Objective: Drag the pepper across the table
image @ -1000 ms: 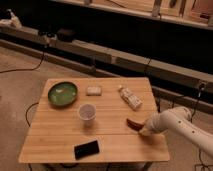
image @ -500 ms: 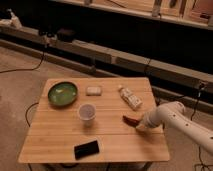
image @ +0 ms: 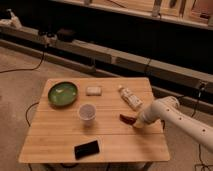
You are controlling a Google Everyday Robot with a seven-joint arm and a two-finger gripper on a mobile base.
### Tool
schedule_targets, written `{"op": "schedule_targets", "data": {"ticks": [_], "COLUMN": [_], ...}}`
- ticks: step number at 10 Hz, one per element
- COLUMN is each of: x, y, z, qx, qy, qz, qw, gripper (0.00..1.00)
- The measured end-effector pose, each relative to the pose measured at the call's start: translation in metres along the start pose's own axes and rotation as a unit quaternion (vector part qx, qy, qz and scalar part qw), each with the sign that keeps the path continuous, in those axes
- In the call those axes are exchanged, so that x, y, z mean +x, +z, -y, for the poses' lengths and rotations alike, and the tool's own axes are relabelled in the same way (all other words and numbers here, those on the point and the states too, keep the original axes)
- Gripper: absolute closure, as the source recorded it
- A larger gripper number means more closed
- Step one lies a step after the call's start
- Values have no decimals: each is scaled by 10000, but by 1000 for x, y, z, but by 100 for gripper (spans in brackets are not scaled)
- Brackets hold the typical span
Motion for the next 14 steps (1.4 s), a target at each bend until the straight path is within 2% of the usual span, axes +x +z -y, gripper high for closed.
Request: {"op": "schedule_targets", "data": {"ticks": [6,11,14], "x": [-16,-39,-50], "y": [8,10,16], "z": [15,25,26], "qx": [-21,69,50], "qy": [-157,-347,-436], "qz": [-158,-64,-3], "qw": [9998,9994,9990], "gripper": [62,62,62]}}
